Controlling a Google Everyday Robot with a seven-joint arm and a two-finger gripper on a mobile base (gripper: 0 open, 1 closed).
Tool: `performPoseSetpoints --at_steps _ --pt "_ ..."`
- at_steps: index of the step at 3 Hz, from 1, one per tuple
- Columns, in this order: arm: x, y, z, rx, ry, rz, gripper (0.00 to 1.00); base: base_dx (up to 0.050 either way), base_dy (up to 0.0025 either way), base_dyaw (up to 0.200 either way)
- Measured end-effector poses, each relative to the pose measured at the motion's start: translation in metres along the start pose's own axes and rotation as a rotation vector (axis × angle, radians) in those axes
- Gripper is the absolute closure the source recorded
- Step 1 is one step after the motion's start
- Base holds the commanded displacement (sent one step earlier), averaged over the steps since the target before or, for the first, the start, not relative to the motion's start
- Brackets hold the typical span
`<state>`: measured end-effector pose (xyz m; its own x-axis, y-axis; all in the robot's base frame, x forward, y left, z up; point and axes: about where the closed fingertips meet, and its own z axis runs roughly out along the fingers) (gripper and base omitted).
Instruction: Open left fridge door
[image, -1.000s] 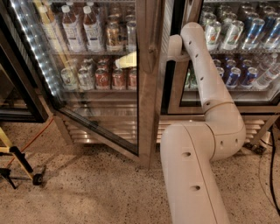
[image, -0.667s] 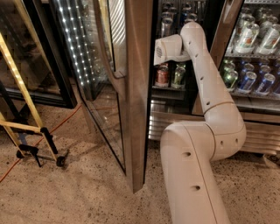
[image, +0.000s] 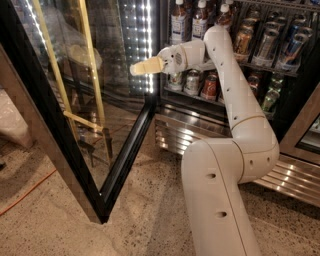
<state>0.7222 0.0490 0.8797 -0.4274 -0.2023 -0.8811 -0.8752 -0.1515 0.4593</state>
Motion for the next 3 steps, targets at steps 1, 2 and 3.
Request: performPoseSetpoints --at_steps 1,2,3 --pt "0.000 0.000 0.000 0.000 0.000 0.000 1.00 0.000 0.00000 0.000" --pt "-0.009 -0.009 0.009 0.053 0.020 0.000 1.00 0.000 0.00000 0.000" --pt "-0.027 -0.031 0.006 0.200 0.013 0.008 1.00 0.000 0.00000 0.000"
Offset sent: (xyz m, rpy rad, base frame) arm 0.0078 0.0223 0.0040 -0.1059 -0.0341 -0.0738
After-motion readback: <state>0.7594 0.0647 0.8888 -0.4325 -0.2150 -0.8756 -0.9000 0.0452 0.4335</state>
